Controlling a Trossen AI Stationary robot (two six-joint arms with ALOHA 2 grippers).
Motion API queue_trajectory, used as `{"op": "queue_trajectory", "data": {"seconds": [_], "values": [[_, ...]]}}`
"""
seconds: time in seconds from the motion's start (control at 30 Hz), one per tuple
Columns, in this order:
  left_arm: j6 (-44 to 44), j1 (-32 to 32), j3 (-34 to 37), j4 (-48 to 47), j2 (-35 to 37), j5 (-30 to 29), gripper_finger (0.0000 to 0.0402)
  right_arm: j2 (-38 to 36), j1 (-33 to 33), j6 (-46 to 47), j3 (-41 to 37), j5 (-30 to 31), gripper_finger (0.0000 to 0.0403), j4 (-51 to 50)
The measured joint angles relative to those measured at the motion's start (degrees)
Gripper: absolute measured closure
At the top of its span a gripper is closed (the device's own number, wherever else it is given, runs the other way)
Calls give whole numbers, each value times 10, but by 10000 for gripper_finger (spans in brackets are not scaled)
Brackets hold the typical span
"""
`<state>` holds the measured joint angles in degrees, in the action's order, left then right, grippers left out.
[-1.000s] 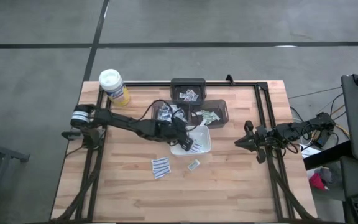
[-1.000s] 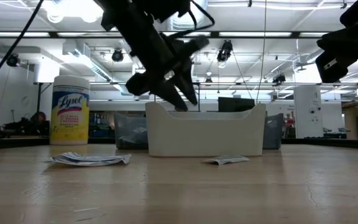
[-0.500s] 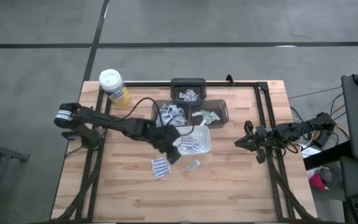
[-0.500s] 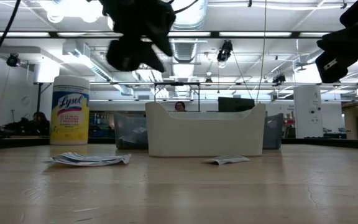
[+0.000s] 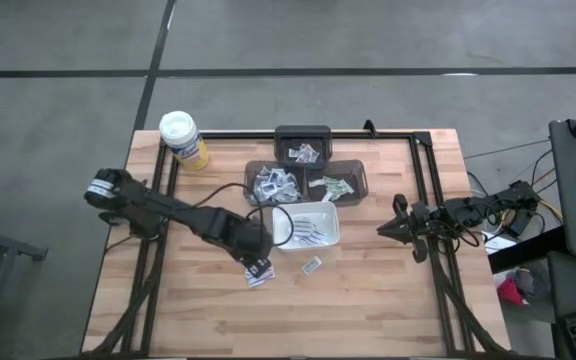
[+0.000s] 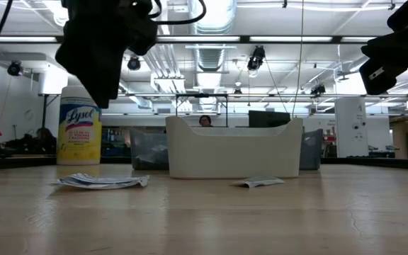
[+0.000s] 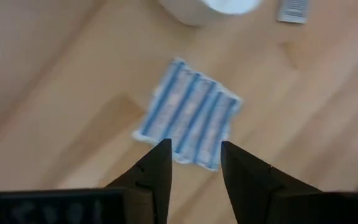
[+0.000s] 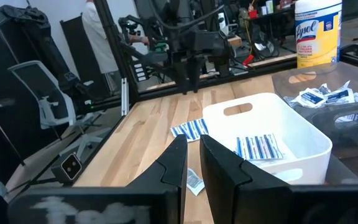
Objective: Pick & Place First Aid Supplies
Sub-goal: Put the blue bandage into the white bin
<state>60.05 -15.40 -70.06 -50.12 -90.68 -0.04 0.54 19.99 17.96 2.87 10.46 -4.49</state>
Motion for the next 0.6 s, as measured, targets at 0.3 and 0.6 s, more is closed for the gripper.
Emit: {"op": "queue_trajectory", "data": {"seconds": [0.3, 0.6], "values": [[-14, -8, 12, -19, 0, -61, 271, 0, 0, 0, 0, 0, 360, 0], [8, -9, 81, 25, 0, -49, 271, 0, 0, 0, 0, 0, 360, 0]]}}
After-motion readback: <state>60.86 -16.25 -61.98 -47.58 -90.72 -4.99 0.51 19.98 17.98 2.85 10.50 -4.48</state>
